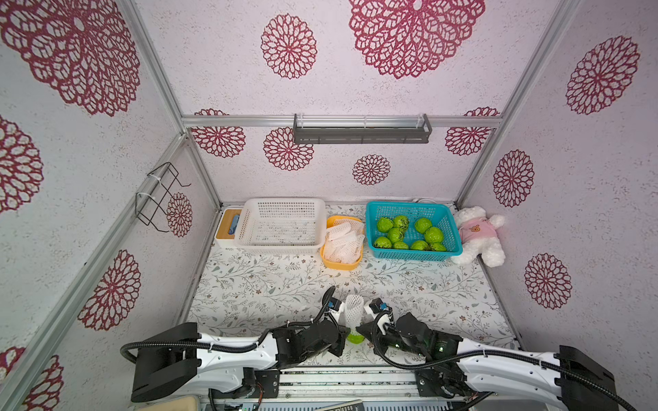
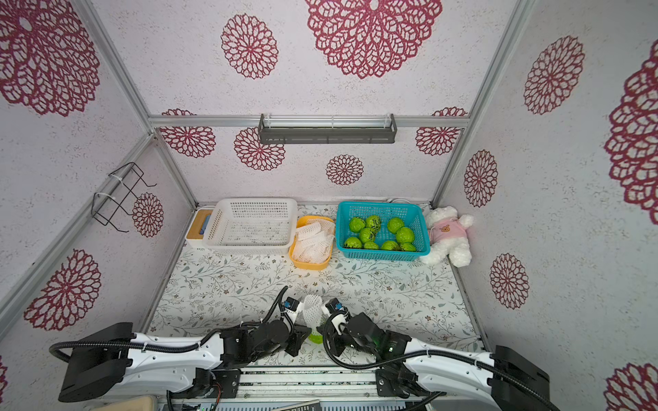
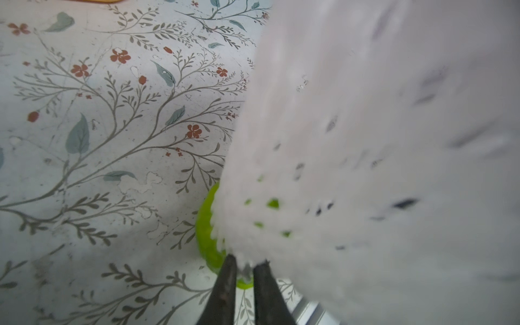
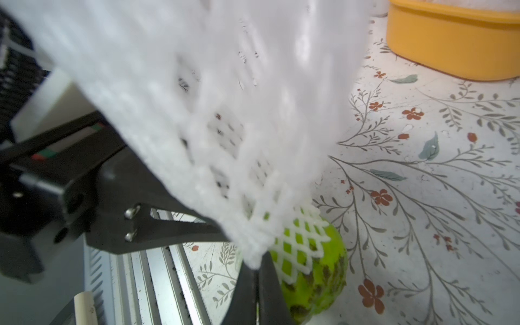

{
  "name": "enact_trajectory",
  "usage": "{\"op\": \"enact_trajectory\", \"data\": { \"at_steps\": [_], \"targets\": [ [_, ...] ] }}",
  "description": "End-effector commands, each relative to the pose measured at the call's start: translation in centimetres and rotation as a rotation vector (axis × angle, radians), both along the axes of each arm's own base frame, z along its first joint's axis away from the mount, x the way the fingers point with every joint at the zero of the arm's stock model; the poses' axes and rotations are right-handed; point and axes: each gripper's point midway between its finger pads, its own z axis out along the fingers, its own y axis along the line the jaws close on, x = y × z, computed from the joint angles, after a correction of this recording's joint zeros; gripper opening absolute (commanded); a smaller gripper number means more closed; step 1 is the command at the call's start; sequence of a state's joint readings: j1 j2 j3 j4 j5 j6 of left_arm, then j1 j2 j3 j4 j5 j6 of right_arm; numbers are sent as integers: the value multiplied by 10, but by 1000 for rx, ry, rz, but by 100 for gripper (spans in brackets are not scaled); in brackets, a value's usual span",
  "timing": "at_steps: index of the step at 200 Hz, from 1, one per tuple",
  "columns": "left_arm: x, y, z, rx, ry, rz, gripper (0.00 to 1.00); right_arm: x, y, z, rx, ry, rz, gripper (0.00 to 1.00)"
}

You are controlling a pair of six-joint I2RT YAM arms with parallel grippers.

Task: Sleeve custard apples in foam nets
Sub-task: Put on the foam net on the custard apple.

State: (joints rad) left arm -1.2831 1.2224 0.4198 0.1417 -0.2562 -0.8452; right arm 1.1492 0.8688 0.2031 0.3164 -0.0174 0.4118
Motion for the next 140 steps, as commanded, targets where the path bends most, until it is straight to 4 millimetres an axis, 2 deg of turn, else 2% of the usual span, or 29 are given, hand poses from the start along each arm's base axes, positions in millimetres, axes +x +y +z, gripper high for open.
{"op": "enact_trajectory", "data": {
  "at_steps": [1, 5, 81, 140],
  "targets": [
    [4, -5, 11, -42, -18, 27, 2, 4, -1, 6, 19, -11, -33, 5],
    [3, -5, 11, -41, -17, 27, 0, 4, -2, 5, 17, -12, -34, 5],
    [5, 0, 1, -41, -14, 54, 0, 10, -13, -1, -14, -14, -90, 7],
    [3, -8, 0, -44, -7, 30, 0, 9, -19, -1, -8, -11, -103, 11]
  ]
}}
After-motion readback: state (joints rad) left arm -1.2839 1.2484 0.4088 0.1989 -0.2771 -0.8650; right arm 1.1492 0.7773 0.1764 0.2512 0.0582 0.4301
